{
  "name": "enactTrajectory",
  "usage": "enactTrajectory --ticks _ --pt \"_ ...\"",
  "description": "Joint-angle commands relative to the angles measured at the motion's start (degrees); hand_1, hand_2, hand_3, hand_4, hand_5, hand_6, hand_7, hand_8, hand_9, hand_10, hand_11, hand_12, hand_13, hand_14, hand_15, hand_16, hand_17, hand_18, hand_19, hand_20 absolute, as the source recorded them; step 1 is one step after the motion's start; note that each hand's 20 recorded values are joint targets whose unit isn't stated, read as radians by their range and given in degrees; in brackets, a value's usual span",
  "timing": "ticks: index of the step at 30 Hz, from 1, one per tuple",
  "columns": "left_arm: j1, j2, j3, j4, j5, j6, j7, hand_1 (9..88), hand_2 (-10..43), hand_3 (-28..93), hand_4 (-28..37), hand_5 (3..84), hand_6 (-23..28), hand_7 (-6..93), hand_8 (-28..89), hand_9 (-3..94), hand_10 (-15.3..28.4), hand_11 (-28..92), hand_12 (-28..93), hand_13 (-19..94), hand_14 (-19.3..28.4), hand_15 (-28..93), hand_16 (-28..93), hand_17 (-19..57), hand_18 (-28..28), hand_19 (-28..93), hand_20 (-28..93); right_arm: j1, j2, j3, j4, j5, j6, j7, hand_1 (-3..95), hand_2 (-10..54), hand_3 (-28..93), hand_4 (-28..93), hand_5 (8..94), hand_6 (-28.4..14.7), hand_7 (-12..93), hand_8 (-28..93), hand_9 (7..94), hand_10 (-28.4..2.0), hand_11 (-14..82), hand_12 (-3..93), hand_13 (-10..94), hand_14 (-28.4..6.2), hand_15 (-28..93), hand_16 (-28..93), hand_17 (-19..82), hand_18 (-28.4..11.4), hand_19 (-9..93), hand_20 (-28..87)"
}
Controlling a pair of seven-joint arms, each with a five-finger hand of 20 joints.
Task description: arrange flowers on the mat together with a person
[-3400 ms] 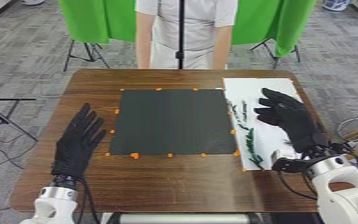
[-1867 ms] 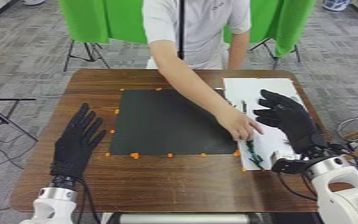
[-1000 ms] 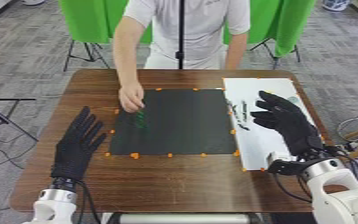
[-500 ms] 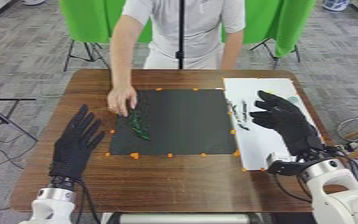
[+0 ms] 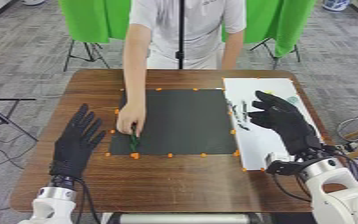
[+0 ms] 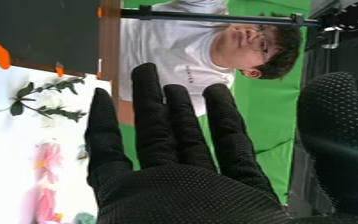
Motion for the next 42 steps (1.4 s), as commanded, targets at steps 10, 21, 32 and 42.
enactTrajectory --ticks 10,21,32,42 --pt "1.11 -0.45 0.72 0.04 -0.05 -0.18 -0.60 27.2 -4.3 72 -27.3 21.4 0.5 17.3 -9 15.8 8.2 11 15 14 10.0 8 8 -15.2 19.3 34 9 -1.10 -0.55 0.68 -0.51 -0.33 -0.64 -0.08 15.6 3.7 87 -23 31.4 -4.8 18 -11 31.8 -14.7 11.0 20.8 32 -13.0 28 21 3 -22.3 39 20" --pt "1.79 -0.13 -0.27 0.08 -0.36 -0.43 -0.22 27.3 -4.3 71 -27.4 21.6 0.5 17.3 -9 16.0 8.3 11 15 14 10.1 8 8 -15.2 19.2 34 9 -1.29 -0.62 1.38 -0.58 -0.74 -1.39 0.14 15.6 3.5 87 -23 31.4 -4.8 18 -11 32.1 -14.8 11.2 20.7 32 -13.0 28 21 4 -22.4 41 21" --pt "2.16 -0.35 -0.15 -0.06 -0.25 -0.25 -0.31 27.1 -4.4 72 -27.3 21.7 0.4 17.3 -9 16.2 8.5 11 15 14 10.1 8 8 -15.1 19.2 34 9 0.87 5.57 3.04 -2.06 -17.22 2.48 -0.16 17.4 -9.4 81 -28 35.3 -10.3 15 -10 40.6 -15.0 19.8 20.3 41 -11.8 47 17 12 -21.9 55 28" --pt "2.26 -0.31 0.25 -0.32 -0.02 -0.29 0.19 27.2 -4.1 71 -27.5 21.8 0.5 17.1 -9 16.2 8.4 11 15 14 10.2 8 8 -15.2 19.2 34 9 -5.43 14.74 10.55 -5.54 -62.15 2.90 15.10 36.3 -9.5 68 -28 39.8 -4.5 43 -18 46.3 -13.7 60.6 38.4 50 -9.7 77 21 20 -19.1 67 32"
